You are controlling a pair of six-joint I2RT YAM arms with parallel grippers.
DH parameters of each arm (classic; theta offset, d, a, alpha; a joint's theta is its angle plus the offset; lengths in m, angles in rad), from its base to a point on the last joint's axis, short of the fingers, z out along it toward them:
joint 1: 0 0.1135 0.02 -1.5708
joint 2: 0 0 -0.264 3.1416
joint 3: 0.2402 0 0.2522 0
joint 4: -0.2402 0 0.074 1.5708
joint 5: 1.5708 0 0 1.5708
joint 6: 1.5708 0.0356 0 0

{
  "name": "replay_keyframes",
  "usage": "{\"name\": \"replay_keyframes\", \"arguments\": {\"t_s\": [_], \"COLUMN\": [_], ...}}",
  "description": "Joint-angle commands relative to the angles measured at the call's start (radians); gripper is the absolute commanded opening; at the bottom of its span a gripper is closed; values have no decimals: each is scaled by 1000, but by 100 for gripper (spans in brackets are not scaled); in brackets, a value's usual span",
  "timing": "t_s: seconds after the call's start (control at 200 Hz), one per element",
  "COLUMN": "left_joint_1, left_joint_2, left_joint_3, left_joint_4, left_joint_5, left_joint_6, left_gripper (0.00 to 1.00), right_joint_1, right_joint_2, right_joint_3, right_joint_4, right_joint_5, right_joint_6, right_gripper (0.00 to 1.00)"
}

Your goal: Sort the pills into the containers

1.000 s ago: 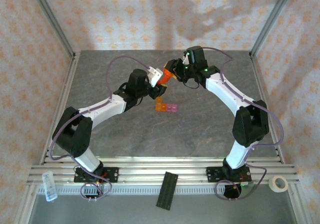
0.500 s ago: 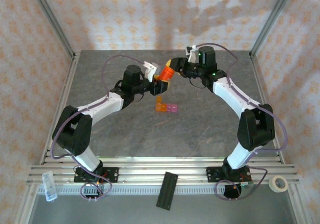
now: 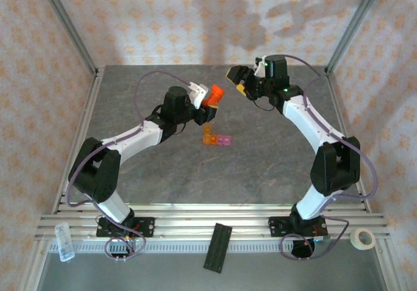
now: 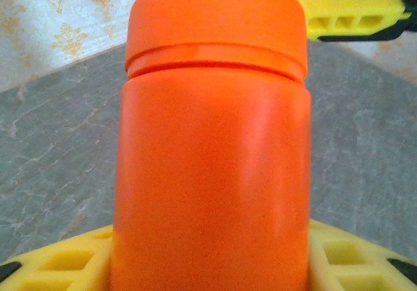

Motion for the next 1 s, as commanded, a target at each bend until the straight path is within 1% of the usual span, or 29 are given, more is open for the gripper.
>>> {"name": "replay_keyframes", "arguments": {"t_s": [0.0, 0.28, 0.445, 0.611, 0.706, 0.801, 0.906, 0.996], "left_joint_1": [-19, -40, -47, -50, -51, -52, -49, -37], "left_joint_2": [-41, -25, -21, -23, -23, -23, -27, -34], "left_joint_3": [4, 25, 27, 29, 31, 32, 32, 37], "left_joint_4": [2, -14, -14, -18, -19, -18, -10, -6], "left_joint_5": [-85, -99, -100, -105, -105, -103, -107, -56], "left_joint_6": [88, 105, 106, 105, 105, 95, 79, 46], "left_gripper": [0, 0, 0, 0, 0, 0, 0, 0], "right_joint_1": [23, 88, 108, 111, 112, 112, 108, 95], "right_joint_2": [8, 64, 72, 71, 69, 69, 67, 60], "right_joint_3": [44, 66, 68, 56, 49, 41, 35, 29], "right_joint_4": [-76, -86, -85, -75, -71, -58, -45, -19], "right_joint_5": [57, 72, 68, 59, 57, 52, 46, 34], "right_joint_6": [55, 58, 55, 56, 51, 52, 39, 17], "right_gripper": [80, 81, 77, 65, 52, 42, 37, 35]}}
